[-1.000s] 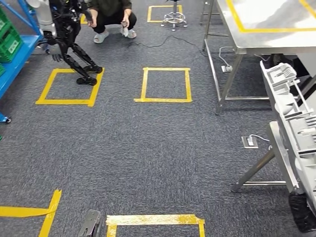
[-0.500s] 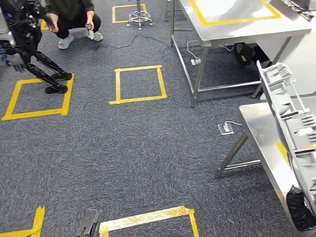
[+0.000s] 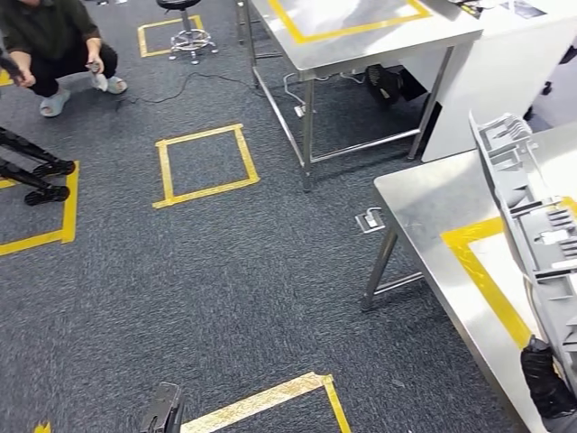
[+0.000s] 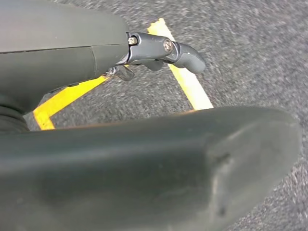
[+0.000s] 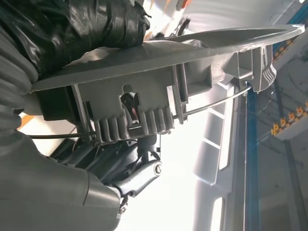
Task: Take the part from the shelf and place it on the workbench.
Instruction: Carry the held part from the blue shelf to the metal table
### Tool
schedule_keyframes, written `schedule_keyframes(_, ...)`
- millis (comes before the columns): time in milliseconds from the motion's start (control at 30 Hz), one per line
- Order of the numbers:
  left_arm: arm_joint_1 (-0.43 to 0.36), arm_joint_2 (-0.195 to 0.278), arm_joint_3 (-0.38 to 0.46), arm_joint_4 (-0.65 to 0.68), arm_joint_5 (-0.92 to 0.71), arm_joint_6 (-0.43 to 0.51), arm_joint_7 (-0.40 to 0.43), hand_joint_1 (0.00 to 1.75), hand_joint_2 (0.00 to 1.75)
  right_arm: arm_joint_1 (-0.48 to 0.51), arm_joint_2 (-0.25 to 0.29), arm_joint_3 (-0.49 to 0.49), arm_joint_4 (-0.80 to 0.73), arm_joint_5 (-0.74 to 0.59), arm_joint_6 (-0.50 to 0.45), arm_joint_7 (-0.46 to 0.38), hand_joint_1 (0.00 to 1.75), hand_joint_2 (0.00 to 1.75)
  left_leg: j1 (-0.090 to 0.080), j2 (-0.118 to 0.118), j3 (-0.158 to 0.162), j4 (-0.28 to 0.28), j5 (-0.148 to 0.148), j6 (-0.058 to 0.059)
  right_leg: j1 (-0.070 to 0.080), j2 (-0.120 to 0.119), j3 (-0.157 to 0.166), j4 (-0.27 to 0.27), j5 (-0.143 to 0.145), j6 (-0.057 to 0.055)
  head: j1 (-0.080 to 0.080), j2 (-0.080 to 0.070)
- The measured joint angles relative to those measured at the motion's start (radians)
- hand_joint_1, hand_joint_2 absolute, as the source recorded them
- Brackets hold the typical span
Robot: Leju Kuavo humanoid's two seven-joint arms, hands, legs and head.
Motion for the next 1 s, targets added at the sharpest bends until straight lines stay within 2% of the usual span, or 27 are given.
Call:
schedule_keyframes(33, -0.001, 0.002, -0.001, 0.0, 0.004, 0.0, 0.0, 0.0, 0.0, -0.001, 0.0, 0.0, 0.0, 0.0, 0.0, 0.0, 1.75, 1.75, -0.002, -0.017, 0.017, -0.042, 0.013, 0.004, -0.001, 0.011, -0.003, 0.0, 0.002, 0.004, -0.001, 0.0)
schedule_keyframes(67, -0.001, 0.002, -0.001, 0.0, 0.007, 0.0, 0.0, 0.0, 0.0, -0.001, 0.0, 0.0, 0.0, 0.0, 0.0, 0.0, 1.75, 1.75, -0.002, -0.026, 0.024, -0.061, 0.013, 0.005, -0.004, 0.022, -0.008, 0.0, 0.005, 0.009, -0.001, 0.0)
schedule_keyframes(133, -0.004, 0.0, -0.004, 0.0, 0.017, 0.0, 0.0, 0.0, 0.0, 0.001, 0.0, 0.0, 0.0, -0.001, -0.001, 0.001, 1.75, 1.75, -0.001, -0.008, 0.028, -0.076, 0.018, 0.004, -0.007, 0.04, -0.017, -0.003, 0.011, 0.02, -0.003, 0.0)
schedule_keyframes(167, -0.006, -0.001, -0.006, 0.0, 0.021, 0.0, 0.0, 0.0, 0.0, 0.002, -0.001, 0.001, 0.0, -0.001, -0.001, 0.001, 1.75, 1.75, 0.001, 0.003, 0.032, -0.086, 0.023, 0.005, -0.005, 0.028, -0.024, 0.004, 0.005, 0.024, -0.002, 0.0)
schedule_keyframes(200, -0.007, -0.002, -0.008, 0.0, 0.026, 0.0, 0.0, 0.0, 0.0, 0.001, -0.002, 0.002, 0.0, -0.001, -0.001, 0.001, 1.75, 1.75, 0.003, 0.016, 0.035, -0.097, 0.029, 0.007, -0.003, 0.005, -0.037, 0.026, -0.011, 0.027, 0.0, 0.0)
schedule_keyframes(267, -0.006, -0.002, -0.016, 0.0, 0.035, 0.0, 0.001, 0.0, 0.0, -0.004, -0.004, 0.003, 0.0, 0.0, -0.001, 0.001, 1.75, 1.75, 0.004, 0.045, 0.038, -0.107, 0.034, 0.01, 0.0, -0.057, -0.087, 0.13, -0.071, 0.033, 0.003, 0.0)
schedule_keyframes(300, -0.004, -0.002, -0.02, 0.0, 0.04, 0.0, 0.002, 0.0, 0.0, -0.007, -0.005, 0.004, 0.001, 0.0, -0.001, 0.001, 1.75, 1.75, 0.004, 0.06, 0.037, -0.107, 0.034, 0.011, -0.001, -0.073, -0.116, 0.195, -0.101, 0.037, 0.004, 0.0)
schedule_keyframes(333, -0.002, -0.002, -0.024, 0.0, 0.045, 0.0, 0.003, 0.0, 0.0, -0.008, -0.005, 0.005, 0.001, -0.001, -0.001, 0.001, 1.75, 1.75, 0.004, 0.075, 0.036, -0.106, 0.034, 0.011, -0.004, -0.081, -0.138, 0.244, -0.118, 0.041, 0.004, 0.0)
schedule_keyframes(367, 0.0, -0.002, -0.027, 0.0, 0.048, 0.0, 0.004, 0.0, 0.0, -0.008, -0.005, 0.005, 0.002, -0.001, -0.001, 0.001, 1.75, 1.75, 0.005, 0.089, 0.036, -0.106, 0.033, 0.01, -0.006, -0.086, -0.142, 0.261, -0.117, 0.046, 0.004, 0.0)
schedule_keyframes(400, 0.0, -0.002, -0.03, 0.0, 0.05, 0.0, 0.004, 0.0, 0.0, -0.008, -0.006, 0.005, 0.002, -0.001, -0.001, 0.001, 1.75, 1.75, 0.006, 0.102, 0.036, -0.105, 0.031, 0.008, -0.009, -0.092, -0.127, 0.238, -0.099, 0.051, 0.004, 0.0)
schedule_keyframes(433, 0.0, -0.002, -0.032, 0.0, 0.052, 0.0, 0.005, 0.0, 0.0, -0.007, -0.006, 0.005, 0.003, -0.001, -0.001, 0.001, 1.75, 1.75, 0.008, 0.114, 0.036, -0.103, 0.029, 0.004, -0.012, -0.102, -0.09, 0.177, -0.068, 0.055, 0.004, 0.0)
schedule_keyframes(467, 0.0, -0.002, -0.035, 0.0, 0.052, 0.001, 0.005, 0.0, 0.0, -0.007, -0.006, 0.005, 0.003, -0.002, -0.001, 0.0, 1.75, 1.75, 0.008, 0.125, 0.037, -0.099, 0.025, -0.002, -0.012, -0.124, -0.048, 0.103, -0.045, 0.058, 0.004, 0.0)
schedule_keyframes(500, 0.0, -0.002, -0.039, 0.0, 0.05, 0.002, 0.005, 0.0, 0.0, -0.004, -0.006, 0.005, 0.002, -0.003, -0.001, -0.001, 1.75, 1.75, 0.007, 0.133, 0.037, -0.093, 0.02, -0.008, -0.011, -0.14, -0.01, 0.04, -0.028, 0.056, 0.004, 0.0)
schedule_keyframes(533, 0.0, -0.002, -0.043, -0.001, 0.048, 0.005, 0.005, 0.0, 0.0, 0.0, -0.007, 0.005, -0.001, -0.007, -0.001, -0.003, 1.75, 1.75, 0.006, 0.14, 0.038, -0.088, 0.016, -0.014, -0.01, -0.151, 0.015, 0.0, -0.02, 0.051, 0.003, 0.0)
schedule_keyframes(567, 0.001, -0.002, -0.048, -0.001, 0.046, 0.007, 0.005, 0.0, 0.0, 0.007, -0.007, 0.003, -0.003, -0.014, -0.001, -0.007, 1.75, 1.75, 0.004, 0.146, 0.038, -0.084, 0.013, -0.019, -0.007, -0.155, 0.023, -0.014, -0.022, 0.044, 0.002, 0.0)
schedule_keyframes(633, 0.001, -0.004, -0.055, -0.001, 0.046, 0.014, 0.006, 0.0, 0.0, 0.022, -0.007, -0.002, -0.009, -0.032, -0.001, -0.018, 1.75, 1.75, 0.004, 0.157, 0.04, -0.081, 0.01, -0.026, -0.006, -0.135, 0.022, -0.012, -0.019, 0.028, 0.0, 0.0)
schedule_keyframes(700, -0.001, -0.006, -0.062, -0.001, 0.051, 0.018, 0.006, 0.0, 0.0, 0.03, -0.007, -0.006, -0.014, -0.045, -0.001, -0.028, 1.75, 1.75, 0.01, 0.129, 0.03, -0.051, -0.016, -0.036, -0.008, -0.116, 0.019, -0.012, -0.015, 0.015, -0.001, 0.0)
schedule_keyframes(767, 0.0, -0.006, -0.07, -0.001, 0.054, 0.019, 0.007, 0.0, 0.0, 0.032, -0.007, -0.008, -0.016, -0.048, -0.001, -0.033, 1.75, 1.75, 0.015, 0.082, -0.014, 0.058, -0.079, -0.042, -0.009, -0.096, 0.019, -0.013, -0.011, 0.006, -0.004, 0.0)
schedule_keyframes(800, 0.002, -0.006, -0.073, -0.001, 0.055, 0.019, 0.008, 0.0, 0.0, 0.031, -0.007, -0.009, -0.017, -0.048, -0.001, -0.034, 1.75, 1.75, 0.015, 0.071, -0.047, 0.132, -0.112, -0.042, -0.008, -0.085, 0.018, -0.013, -0.011, 0.004, -0.004, 0.0)
schedule_keyframes(833, 0.004, -0.006, -0.075, 0.0, 0.055, 0.019, 0.009, 0.0, 0.0, 0.032, -0.007, -0.009, -0.017, -0.048, -0.001, -0.035, 1.75, 1.75, 0.015, 0.067, -0.076, 0.194, -0.132, -0.041, -0.007, -0.072, 0.018, -0.013, -0.01, 0.003, -0.004, 0.0)
schedule_keyframes(867, 0.006, -0.006, -0.076, 0.0, 0.055, 0.019, 0.009, 0.0, 0.0, 0.032, -0.007, -0.01, -0.017, -0.048, -0.001, -0.035, 1.75, 1.75, 0.015, 0.065, -0.092, 0.224, -0.133, -0.038, -0.005, -0.058, 0.018, -0.013, -0.01, 0.002, -0.003, 0.0)
schedule_keyframes(900, 0.007, -0.005, -0.076, -0.001, 0.055, 0.019, 0.009, 0.0, 0.0, 0.033, -0.007, -0.01, -0.017, -0.048, -0.001, -0.035, 1.75, 1.75, 0.015, 0.062, -0.091, 0.214, -0.113, -0.034, -0.004, -0.044, 0.019, -0.013, -0.009, 0.002, -0.003, 0.0)
schedule_keyframes(933, 0.007, -0.005, -0.076, -0.001, 0.056, 0.019, 0.01, 0.0, 0.0, 0.033, -0.007, -0.01, -0.017, -0.047, -0.001, -0.034, 1.75, 1.75, 0.014, 0.056, -0.072, 0.165, -0.077, -0.027, -0.003, -0.031, 0.019, -0.013, -0.009, 0.002, -0.003, 0.0)
schedule_keyframes(1000, 0.006, -0.002, -0.077, -0.001, 0.06, 0.019, 0.01, 0.0, 0.0, 0.032, -0.007, -0.01, -0.017, -0.043, -0.001, -0.03, 1.75, 1.75, 0.012, 0.016, -0.012, 0.022, -0.006, -0.012, -0.002, -0.007, 0.019, -0.012, -0.008, 0.004, -0.003, 0.0)
